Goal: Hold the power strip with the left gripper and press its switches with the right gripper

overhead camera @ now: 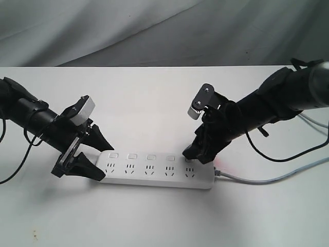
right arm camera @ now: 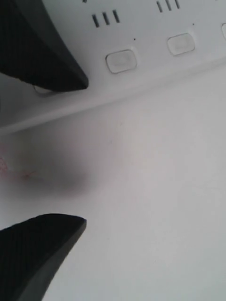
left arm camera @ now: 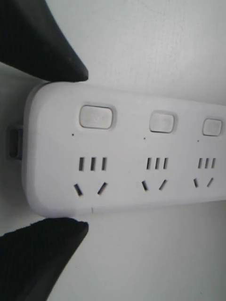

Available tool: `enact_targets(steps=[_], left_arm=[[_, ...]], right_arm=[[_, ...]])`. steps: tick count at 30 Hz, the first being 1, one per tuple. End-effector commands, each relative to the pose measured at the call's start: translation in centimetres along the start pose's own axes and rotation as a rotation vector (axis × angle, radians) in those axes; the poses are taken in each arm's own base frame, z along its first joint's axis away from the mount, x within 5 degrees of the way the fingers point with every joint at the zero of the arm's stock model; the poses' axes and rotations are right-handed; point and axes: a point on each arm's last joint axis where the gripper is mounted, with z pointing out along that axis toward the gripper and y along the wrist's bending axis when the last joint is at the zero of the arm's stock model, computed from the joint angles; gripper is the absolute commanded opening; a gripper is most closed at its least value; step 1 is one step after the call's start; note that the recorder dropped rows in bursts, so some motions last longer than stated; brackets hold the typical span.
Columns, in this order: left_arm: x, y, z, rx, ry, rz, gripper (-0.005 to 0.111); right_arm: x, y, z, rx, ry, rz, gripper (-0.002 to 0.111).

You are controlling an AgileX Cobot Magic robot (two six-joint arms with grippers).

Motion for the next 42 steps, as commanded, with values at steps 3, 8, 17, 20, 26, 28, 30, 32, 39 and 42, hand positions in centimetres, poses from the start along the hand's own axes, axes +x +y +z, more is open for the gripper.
enact_targets(steps=[3,8,17,20,26,28,30,32,39,42], left_arm=[[0.9,0.2,0.3,-0.011,0.048,0.003,0.049],[0.9,0.2,0.3,-0.011,0.048,0.003,0.049],[0.9,0.2,0.3,-0.011,0.048,0.003,0.049],[0.9,0.2,0.3,-0.011,0.048,0.003,0.049],[0.9,0.2,0.3,-0.011,0.048,0.003,0.049],[0.9,0.2,0.3,-0.011,0.048,0.003,0.049],[0.9,0.2,0.3,-0.011,0.048,0.003,0.049],[0.9,0.2,0.3,-0.011,0.048,0.003,0.049],[0.9,0.2,0.3,-0.011,0.048,0.003,0.049],[0.9,0.2,0.3,-0.011,0.048,0.003,0.049]], right_arm=[[-2.9,0.2,-4.0,0.101,-0.196,0.016,0.067],[-7.2,0.8,-14.7,0.472,-0.428,0.026,0.067],[-6.0,3.3,-31.2,1.198,-0.773,0.452,0.067],[-4.1,4.9,-34.7,1.349,-0.833,0.64,0.067],[-0.4,7.7,-38.5,1.559,-0.77,0.879,0.067],[-0.3,8.3,-39.0,1.564,-0.748,0.819,0.067],[-0.8,8.9,-39.3,1.528,-0.742,0.716,0.067],[-1.8,9.7,-39.3,1.449,-0.786,0.597,0.067],[-6.4,15.0,-39.5,0.899,-1.156,0.132,0.067],[-6.9,15.7,-39.4,0.761,-1.224,0.142,0.067]])
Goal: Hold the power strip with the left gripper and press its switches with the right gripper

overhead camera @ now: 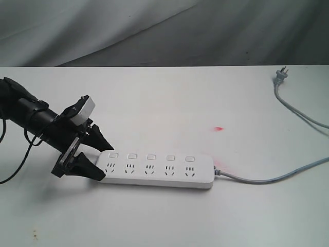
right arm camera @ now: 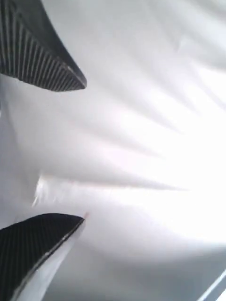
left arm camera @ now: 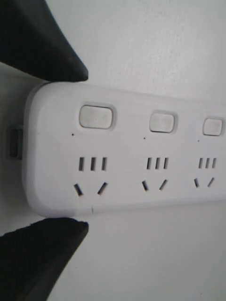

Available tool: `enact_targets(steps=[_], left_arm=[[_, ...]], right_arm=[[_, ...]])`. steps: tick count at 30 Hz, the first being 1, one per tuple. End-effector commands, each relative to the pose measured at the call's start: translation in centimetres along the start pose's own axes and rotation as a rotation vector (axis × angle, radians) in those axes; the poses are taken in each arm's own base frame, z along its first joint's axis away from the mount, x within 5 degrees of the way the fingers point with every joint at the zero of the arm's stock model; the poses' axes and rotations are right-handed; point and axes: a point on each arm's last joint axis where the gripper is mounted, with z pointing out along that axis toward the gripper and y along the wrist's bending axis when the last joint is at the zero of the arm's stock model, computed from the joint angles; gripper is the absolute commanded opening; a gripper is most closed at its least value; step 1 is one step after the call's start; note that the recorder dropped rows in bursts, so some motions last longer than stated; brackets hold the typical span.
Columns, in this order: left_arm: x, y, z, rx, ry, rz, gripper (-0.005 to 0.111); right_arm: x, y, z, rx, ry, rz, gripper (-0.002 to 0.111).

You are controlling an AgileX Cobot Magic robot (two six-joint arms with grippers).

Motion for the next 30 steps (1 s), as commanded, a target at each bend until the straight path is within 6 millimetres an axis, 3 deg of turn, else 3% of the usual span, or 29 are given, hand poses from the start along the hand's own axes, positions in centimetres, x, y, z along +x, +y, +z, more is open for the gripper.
enact_targets(steps=[1,8,12,14,15,17,19,22,24,27,28,30], left_arm=[[0.9,0.2,0.3,-0.011,0.048,0.003,0.049],[0.9,0.2,0.3,-0.011,0.048,0.003,0.049],[0.9,0.2,0.3,-0.011,0.048,0.003,0.049],[0.9,0.2,0.3,-0.011,0.048,0.003,0.049],[0.9,0.2,0.3,-0.011,0.048,0.003,0.049],[0.9,0.2,0.3,-0.011,0.048,0.003,0.049],[0.9,0.2,0.3,-0.011,0.048,0.003,0.049],[0.9,0.2,0.3,-0.011,0.048,0.003,0.049],[0.9,0.2,0.3,-0.011,0.048,0.003,0.049],[0.9,0.2,0.3,-0.011,0.048,0.003,0.049],[0.9,0.2,0.3,-0.011,0.048,0.003,0.049],[0.9,0.2,0.3,-0.011,0.048,0.003,0.049]], right_arm=[[-0.6,1.7,-0.5,-0.195,-0.054,0.125,0.067],[-0.6,-0.2,-1.0,-0.003,-0.027,0.22,0.067],[1.1,-2.4,-2.1,0.254,0.035,0.296,0.067],[2.1,-2.4,-2.9,0.253,0.018,0.569,0.067],[2.7,-1.8,-3.3,0.197,0.01,0.787,0.067],[3.5,-0.7,-3.1,0.098,0.043,0.954,0.067],[3.8,-0.2,-2.7,0.064,0.07,0.921,0.067],[4.9,-0.9,-2.4,0.16,0.101,0.636,0.067],[6.2,-1.5,-2.6,0.244,0.129,0.639,0.067],[7.3,0.3,-3.0,0.08,0.17,0.928,0.067],[7.1,2.2,-3.2,-0.113,0.226,1.03,0.067],[6.9,4.0,-3.4,-0.323,0.288,1.02,0.067]])
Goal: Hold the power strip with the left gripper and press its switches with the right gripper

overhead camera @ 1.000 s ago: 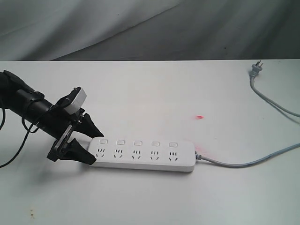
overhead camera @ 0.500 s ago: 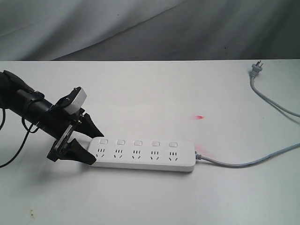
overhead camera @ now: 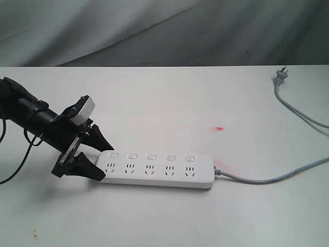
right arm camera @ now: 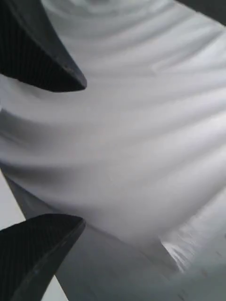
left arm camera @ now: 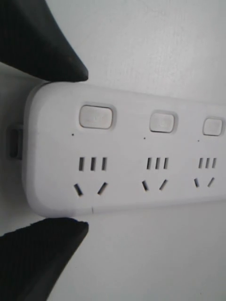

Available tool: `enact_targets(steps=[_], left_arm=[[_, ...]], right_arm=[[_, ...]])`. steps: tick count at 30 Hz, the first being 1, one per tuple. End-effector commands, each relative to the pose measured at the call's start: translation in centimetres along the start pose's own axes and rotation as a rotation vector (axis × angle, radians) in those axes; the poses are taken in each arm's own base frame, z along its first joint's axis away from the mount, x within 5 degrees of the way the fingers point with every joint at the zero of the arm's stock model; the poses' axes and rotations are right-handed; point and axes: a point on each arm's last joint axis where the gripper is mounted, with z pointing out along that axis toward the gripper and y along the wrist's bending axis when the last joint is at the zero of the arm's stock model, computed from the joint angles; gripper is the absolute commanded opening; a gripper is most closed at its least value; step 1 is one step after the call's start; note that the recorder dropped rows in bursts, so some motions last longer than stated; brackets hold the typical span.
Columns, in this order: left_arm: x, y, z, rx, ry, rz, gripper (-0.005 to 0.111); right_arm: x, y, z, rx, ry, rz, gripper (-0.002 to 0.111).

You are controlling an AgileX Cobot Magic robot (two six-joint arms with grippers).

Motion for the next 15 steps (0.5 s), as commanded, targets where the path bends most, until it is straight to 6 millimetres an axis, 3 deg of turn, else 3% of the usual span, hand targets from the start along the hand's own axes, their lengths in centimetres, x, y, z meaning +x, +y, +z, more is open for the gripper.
enact_targets(steps=[1,3,5,7,15], left_arm=[[0.9,0.2,0.3,-0.011,0.048,0.003,0.049],[0.9,0.2,0.3,-0.011,0.048,0.003,0.049],[0.9,0.2,0.3,-0.011,0.048,0.003,0.049],[0.9,0.2,0.3,-0.011,0.048,0.003,0.049],[0.9,0.2,0.3,-0.011,0.048,0.003,0.049]], right_arm=[[2.6,2.1,-0.4,-0.27,0.257,0.019,0.067],[3.2,2.2,-0.7,-0.308,0.323,-0.09,0.067],[4.7,1.5,-1.3,-0.312,0.498,-0.29,0.067],[4.9,0.9,-1.2,-0.276,0.513,-0.39,0.067],[1.7,0.2,-2.3,-0.135,0.219,-0.845,0.067]])
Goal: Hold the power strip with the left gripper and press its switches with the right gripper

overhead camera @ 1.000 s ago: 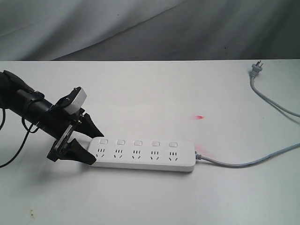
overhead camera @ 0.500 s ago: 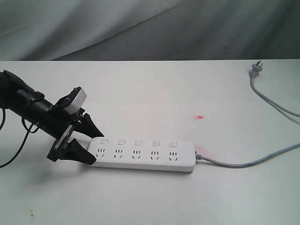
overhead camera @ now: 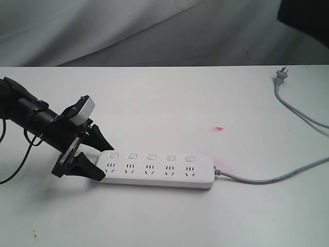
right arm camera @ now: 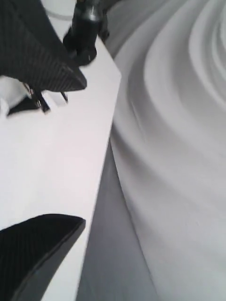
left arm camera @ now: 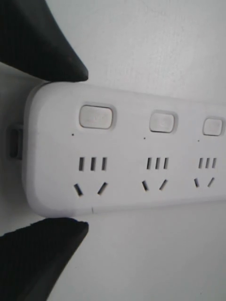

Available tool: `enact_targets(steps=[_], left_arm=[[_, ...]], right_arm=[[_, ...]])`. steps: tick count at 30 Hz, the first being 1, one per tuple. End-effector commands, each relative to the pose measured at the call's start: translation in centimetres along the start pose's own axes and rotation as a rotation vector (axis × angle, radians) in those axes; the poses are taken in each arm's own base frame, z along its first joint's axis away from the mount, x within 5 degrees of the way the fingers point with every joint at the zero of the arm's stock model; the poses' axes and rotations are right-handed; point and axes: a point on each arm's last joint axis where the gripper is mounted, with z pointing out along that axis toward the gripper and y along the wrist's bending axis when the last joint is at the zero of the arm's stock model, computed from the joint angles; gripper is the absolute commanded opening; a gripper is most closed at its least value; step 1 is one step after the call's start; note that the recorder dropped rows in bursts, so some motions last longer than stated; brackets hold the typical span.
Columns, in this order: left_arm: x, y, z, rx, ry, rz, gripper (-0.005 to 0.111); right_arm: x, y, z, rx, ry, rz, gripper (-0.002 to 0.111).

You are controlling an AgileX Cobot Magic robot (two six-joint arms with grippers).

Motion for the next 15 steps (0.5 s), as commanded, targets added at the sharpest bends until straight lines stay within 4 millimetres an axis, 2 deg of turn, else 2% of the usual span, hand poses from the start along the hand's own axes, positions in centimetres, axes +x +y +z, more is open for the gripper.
enact_targets(steps=[1,6,9,11,15], left_arm=[[0.9,0.2,0.3,-0.011,0.048,0.003,0.049],[0.9,0.2,0.3,-0.011,0.048,0.003,0.049],[0.9,0.2,0.3,-0.011,0.048,0.003,0.049],[0.9,0.2,0.3,-0.011,0.048,0.003,0.049],[0.9,0.2,0.3,-0.011,0.048,0.003,0.049]], right_arm=[[-1.3,-0.9,-2.1,0.163,-0.115,-0.244,0.067],[-1.6,-0.9,-4.0,0.232,-0.139,-0.378,0.067],[-1.7,-0.6,-5.3,0.237,-0.168,-0.396,0.062],[-1.8,-0.3,-6.1,0.236,-0.188,-0.399,0.054],[-1.9,0.0,-7.3,0.235,-0.224,-0.394,0.028]])
